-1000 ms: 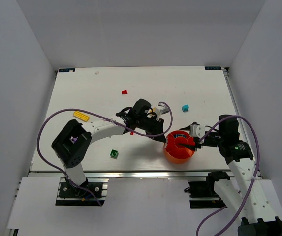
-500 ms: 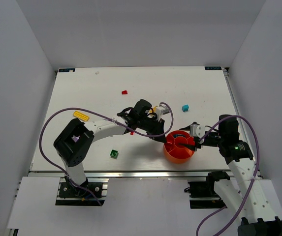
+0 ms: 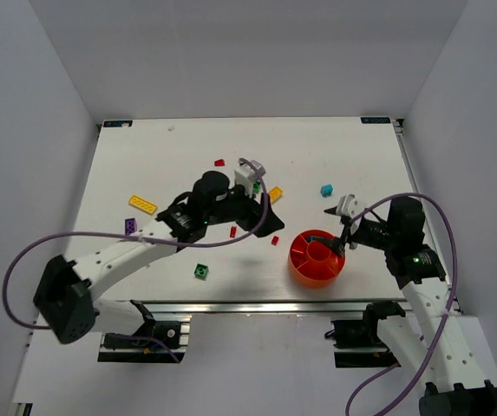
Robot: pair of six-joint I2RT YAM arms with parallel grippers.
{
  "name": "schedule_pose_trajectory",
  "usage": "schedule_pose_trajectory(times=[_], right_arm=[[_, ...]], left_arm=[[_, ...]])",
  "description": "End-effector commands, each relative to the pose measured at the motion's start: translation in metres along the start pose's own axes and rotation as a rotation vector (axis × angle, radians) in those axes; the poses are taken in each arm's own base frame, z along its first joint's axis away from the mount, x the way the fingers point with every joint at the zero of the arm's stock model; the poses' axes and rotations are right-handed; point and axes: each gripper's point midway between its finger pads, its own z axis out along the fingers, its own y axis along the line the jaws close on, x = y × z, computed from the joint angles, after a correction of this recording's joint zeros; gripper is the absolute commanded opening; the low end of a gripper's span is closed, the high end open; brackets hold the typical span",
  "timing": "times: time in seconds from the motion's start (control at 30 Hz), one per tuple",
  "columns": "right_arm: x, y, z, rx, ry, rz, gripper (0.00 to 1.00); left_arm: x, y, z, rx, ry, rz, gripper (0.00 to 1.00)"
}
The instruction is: Sort the legos into containers by color
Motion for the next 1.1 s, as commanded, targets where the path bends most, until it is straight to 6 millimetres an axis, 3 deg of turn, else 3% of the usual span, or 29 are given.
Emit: schedule_pose_trajectory(times=[0.0,0.03,0.1,0.13,0.17,0.2,0.23,0.3,0.37,0.4,0.43,0.5,0.53,0.6,0.67,0.7,0.77,0.9,0.97,1.0,1.07], right_arm=[[-0.007,-0.056,-0.008,0.295,0.022,0.178,0.79],[-0.008,-0.071,-0.013,0.376,0.031,0.22,0.87],[0.009,-0.1,-0.023,0.537,0.116,0.318,0.89],[-0.002,-0.114,-0.027,0.578,0.112,0.357,0.89],[0.016,-0.123,-0.024,0.597,0.183,0.426,0.89],[0.025,-0.122,-0.024,0.597,0.231,0.493,0.89],[0.018,-0.13,-0.022,0.599,0.235,0.525,0.89],[0.032,-0.129,-0.011,0.557,0.276,0.576,0.89],[0.035,-0.131,-0.005,0.553,0.261,0.596,0.88],[0.032,-0.137,-0.004,0.563,0.245,0.592,0.86],[0.033,-0.139,-0.004,0.569,0.249,0.603,0.79],[0.035,-0.148,-0.002,0.58,0.275,0.624,0.66],[0.037,-0.151,-0.001,0.58,0.287,0.632,0.52],[0.04,-0.158,0.004,0.572,0.305,0.648,0.42],[0.051,-0.162,0.009,0.571,0.332,0.677,0.38],[0.051,-0.166,0.01,0.579,0.332,0.689,0.37],[0.075,-0.17,0.014,0.598,0.399,0.739,0.43],[0.101,-0.187,0.019,0.599,0.488,0.777,0.69],[0.122,-0.188,0.025,0.567,0.545,0.808,0.78],[0.126,-0.189,0.027,0.555,0.562,0.81,0.84],[0.144,-0.193,0.034,0.524,0.615,0.825,0.88]], left_arm=[[-0.016,0.033,-0.038,-0.267,-0.133,-0.072,0.9],[-0.003,0.042,-0.046,-0.329,-0.099,-0.107,0.97],[0.003,0.067,-0.069,-0.494,-0.114,-0.133,0.98],[0.019,0.078,-0.081,-0.578,-0.07,-0.172,0.98],[0.021,0.084,-0.09,-0.632,-0.074,-0.173,0.98],[0.027,0.096,-0.101,-0.71,-0.073,-0.164,0.98],[0.032,0.098,-0.112,-0.743,-0.065,-0.153,0.98],[0.037,0.106,-0.126,-0.806,-0.073,-0.136,0.97],[0.048,0.112,-0.132,-0.837,-0.064,-0.132,0.84],[0.053,0.116,-0.132,-0.856,-0.05,-0.131,0.72],[0.058,0.121,-0.133,-0.885,-0.036,-0.136,0.52],[0.068,0.13,-0.128,-0.917,0.009,-0.139,0.43],[0.068,0.132,-0.125,-0.917,0.011,-0.135,0.41],[0.073,0.135,-0.115,-0.907,0.043,-0.129,0.42],[0.064,0.133,-0.104,-0.878,0.052,-0.112,0.56],[0.07,0.138,-0.097,-0.89,0.095,-0.108,0.62],[0.061,0.141,-0.092,-0.899,0.122,-0.074,0.72],[0.056,0.147,-0.09,-0.902,0.131,0.004,0.78],[0.061,0.147,-0.096,-0.897,0.122,0.026,0.82],[0.051,0.14,-0.103,-0.879,0.077,0.049,0.83],[0.049,0.136,-0.111,-0.865,0.049,0.074,0.87]])
